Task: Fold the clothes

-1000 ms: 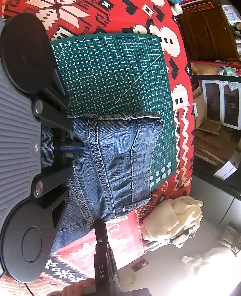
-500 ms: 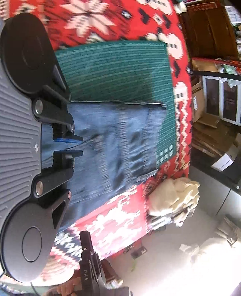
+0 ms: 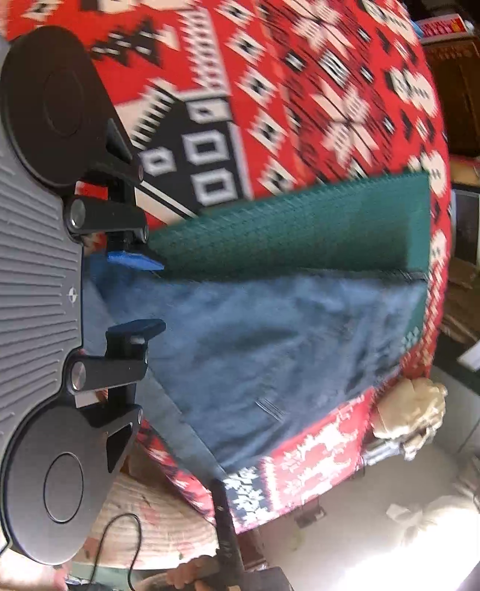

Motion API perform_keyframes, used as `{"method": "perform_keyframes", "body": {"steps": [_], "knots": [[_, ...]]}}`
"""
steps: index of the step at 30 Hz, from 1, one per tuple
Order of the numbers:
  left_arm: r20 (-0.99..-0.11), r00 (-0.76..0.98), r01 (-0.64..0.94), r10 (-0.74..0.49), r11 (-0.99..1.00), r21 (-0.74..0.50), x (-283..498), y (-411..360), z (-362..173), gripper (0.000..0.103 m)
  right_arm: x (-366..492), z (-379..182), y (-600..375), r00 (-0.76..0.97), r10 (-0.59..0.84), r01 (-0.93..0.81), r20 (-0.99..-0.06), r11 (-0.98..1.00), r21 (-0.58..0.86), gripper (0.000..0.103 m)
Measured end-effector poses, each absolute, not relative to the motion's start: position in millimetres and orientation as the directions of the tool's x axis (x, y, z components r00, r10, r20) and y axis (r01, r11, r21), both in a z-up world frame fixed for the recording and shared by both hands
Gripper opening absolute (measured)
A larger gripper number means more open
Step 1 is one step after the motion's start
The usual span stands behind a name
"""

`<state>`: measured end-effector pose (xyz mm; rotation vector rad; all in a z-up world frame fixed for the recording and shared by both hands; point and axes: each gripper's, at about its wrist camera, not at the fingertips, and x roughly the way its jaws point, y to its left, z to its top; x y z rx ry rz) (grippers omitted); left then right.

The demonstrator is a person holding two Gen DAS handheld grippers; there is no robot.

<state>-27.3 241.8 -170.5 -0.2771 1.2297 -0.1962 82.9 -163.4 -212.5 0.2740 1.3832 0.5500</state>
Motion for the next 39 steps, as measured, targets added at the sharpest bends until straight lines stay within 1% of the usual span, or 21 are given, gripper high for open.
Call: {"method": "perform_keyframes", "body": {"steps": [4, 7, 9, 10, 11, 12, 15, 16, 17, 19, 20, 21, 23, 25, 27, 29, 32, 35, 39], "knots": [[-0.899, 0.297, -0.062, -0.320, 0.933, -0.353, -38.7, 251.1, -183.9, 0.032, 86.5, -217.6, -159.2, 0.074, 0.522, -0.193, -0.850, 0.843, 0.502, 0.023], [-0.901, 0.274, -0.061, -0.336, 0.929, -0.365, -40.6, 247.1, -195.7, 0.035, 87.3, -219.4, -156.2, 0.068, 0.520, -0.198, -0.852, 0.844, 0.499, 0.025], [-0.896, 0.261, -0.077, -0.359, 0.918, -0.390, -41.0, 246.7, -203.8, 0.035, 88.3, -219.7, -154.6, 0.066, 0.521, -0.191, -0.851, 0.844, 0.501, 0.025], [-0.888, 0.264, -0.088, -0.375, 0.908, -0.410, -40.9, 248.0, -204.9, 0.035, 87.9, -219.6, -154.7, 0.068, 0.521, -0.190, -0.851, 0.844, 0.501, 0.022], [-0.885, 0.262, -0.096, -0.384, 0.902, -0.420, -40.3, 248.4, -205.2, 0.033, 86.8, -219.0, -153.9, 0.072, 0.519, -0.197, -0.852, 0.844, 0.498, 0.021], [-0.884, 0.259, -0.101, -0.390, 0.899, -0.426, -39.9, 248.1, -205.1, 0.029, 85.8, -218.1, -152.1, 0.076, 0.518, -0.204, -0.852, 0.845, 0.495, 0.019], [-0.881, 0.255, -0.085, -0.398, 0.898, -0.431, -41.4, 244.9, -203.4, 0.025, 83.3, -214.8, -147.7, 0.084, 0.505, -0.218, -0.859, 0.851, 0.479, 0.016], [-0.881, 0.253, -0.082, -0.401, 0.898, -0.432, -41.5, 244.1, -202.3, 0.020, 83.1, -214.0, -146.6, 0.084, 0.501, -0.219, -0.861, 0.852, 0.475, 0.016], [-0.880, 0.250, -0.081, -0.404, 0.897, -0.435, -41.5, 243.4, -201.2, 0.019, 83.0, -212.9, -145.7, 0.082, 0.499, -0.222, -0.863, 0.853, 0.472, 0.015], [-0.882, 0.249, -0.077, -0.399, 0.900, -0.429, -41.7, 241.3, -200.3, 0.019, 82.9, -210.9, -144.0, 0.080, 0.495, -0.228, -0.865, 0.854, 0.468, 0.015], [-0.883, 0.247, -0.082, -0.398, 0.900, -0.429, -41.3, 240.9, -201.7, 0.021, 83.5, -211.7, -144.8, 0.077, 0.496, -0.225, -0.865, 0.854, 0.470, 0.015], [-0.880, 0.247, -0.100, -0.406, 0.893, -0.439, -40.9, 241.6, -204.3, 0.023, 84.2, -212.5, -145.6, 0.074, 0.497, -0.222, -0.865, 0.854, 0.471, 0.016], [-0.872, 0.252, -0.115, -0.419, 0.882, -0.457, -39.8, 243.7, -205.1, 0.030, 85.5, -213.8, -147.3, 0.070, 0.500, -0.212, -0.863, 0.853, 0.477, 0.016], [-0.879, 0.257, -0.100, -0.402, 0.894, -0.437, -39.3, 240.2, -203.1, 0.019, 84.9, -213.0, -147.6, 0.073, 0.498, -0.210, -0.864, 0.855, 0.475, 0.016], [-0.885, 0.262, -0.069, -0.384, 0.908, -0.414, -39.8, 237.1, -199.5, 0.016, 82.3, -208.9, -145.6, 0.081, 0.487, -0.222, -0.870, 0.859, 0.461, 0.015], [-0.878, 0.264, -0.054, -0.399, 0.903, -0.427, -39.9, 239.6, -193.9, 0.015, 79.7, -199.5, -143.7, 0.086, 0.492, -0.237, -0.866, 0.854, 0.462, 0.014], [-0.862, 0.296, -0.053, -0.411, 0.894, -0.445, -42.9, 251.0, -181.1, 0.014, 75.8, -191.4, -141.6, 0.063, 0.527, -0.231, -0.847, 0.834, 0.502, 0.014], [-0.865, 0.308, -0.058, -0.396, 0.900, -0.433, -48.9, 259.1, -176.3, 0.014, 67.0, -190.0, -133.6, 0.040, 0.532, -0.248, -0.846, 0.825, 0.508, 0.014], [-0.871, 0.303, -0.085, -0.387, 0.899, -0.429, -56.8, 267.8, -185.8, 0.014, 52.9, -194.4, -131.1, 0.034, 0.517, -0.269, -0.856, 0.829, 0.490, 0.014]]}}
